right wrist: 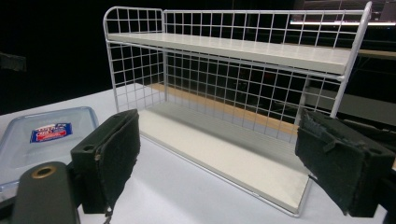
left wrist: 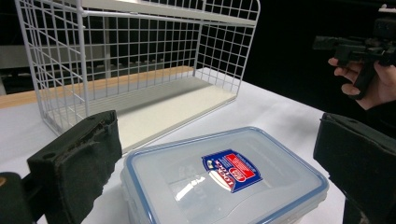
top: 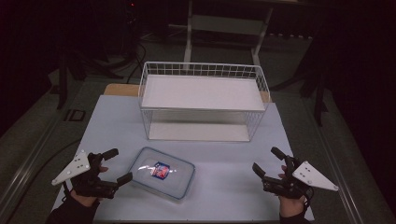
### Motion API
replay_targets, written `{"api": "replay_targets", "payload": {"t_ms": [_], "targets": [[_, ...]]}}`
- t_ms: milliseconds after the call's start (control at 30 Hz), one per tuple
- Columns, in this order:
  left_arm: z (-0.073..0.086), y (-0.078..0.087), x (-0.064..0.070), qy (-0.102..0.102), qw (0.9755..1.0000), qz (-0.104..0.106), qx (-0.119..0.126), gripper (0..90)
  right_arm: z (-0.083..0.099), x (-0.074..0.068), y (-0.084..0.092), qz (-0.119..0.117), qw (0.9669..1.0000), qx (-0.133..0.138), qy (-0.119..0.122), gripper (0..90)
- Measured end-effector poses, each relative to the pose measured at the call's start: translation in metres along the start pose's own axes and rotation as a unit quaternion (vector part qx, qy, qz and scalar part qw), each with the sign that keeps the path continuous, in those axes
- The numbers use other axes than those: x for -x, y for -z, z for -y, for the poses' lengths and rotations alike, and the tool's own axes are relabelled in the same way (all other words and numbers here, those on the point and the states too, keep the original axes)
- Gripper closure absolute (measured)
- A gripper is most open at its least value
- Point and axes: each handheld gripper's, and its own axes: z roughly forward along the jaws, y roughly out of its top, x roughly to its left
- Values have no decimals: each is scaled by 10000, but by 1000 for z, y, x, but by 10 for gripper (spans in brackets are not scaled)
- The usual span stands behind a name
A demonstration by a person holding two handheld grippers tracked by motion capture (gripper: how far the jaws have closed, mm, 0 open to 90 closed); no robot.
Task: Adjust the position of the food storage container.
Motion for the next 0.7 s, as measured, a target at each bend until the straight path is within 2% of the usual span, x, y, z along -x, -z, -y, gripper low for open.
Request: {"api": "replay_targets", "payload": {"t_ms": [200, 300, 367, 467, 567, 633, 700], "targets": [[-4, 0, 2, -14, 10000, 14, -3, 9, 0, 0, 0, -66, 10000, 7, -42, 137], [-6, -1, 3, 72, 9999, 124, -23, 9, 0, -1, -1, -80, 10000, 7, -21, 137], [-8, -4, 6, -14, 9996, 175, -218, 9, 0, -2, -1, -79, 10000, 24, -39, 137], [-12, -9, 13, -103, 9974, 391, -602, 10, -1, -3, -2, -62, 10000, 36, -29, 137], [-13, -11, 21, -130, 9956, 488, -787, 19, -1, -3, -1, -69, 10000, 60, -19, 137], [-12, -11, 27, -291, 9940, 536, -905, 133, -1, -3, -1, -78, 10000, 54, -30, 137], [-10, -13, 32, -311, 9916, 673, -1062, 213, -1, -3, -1, -88, 9999, 59, -51, 138]]}}
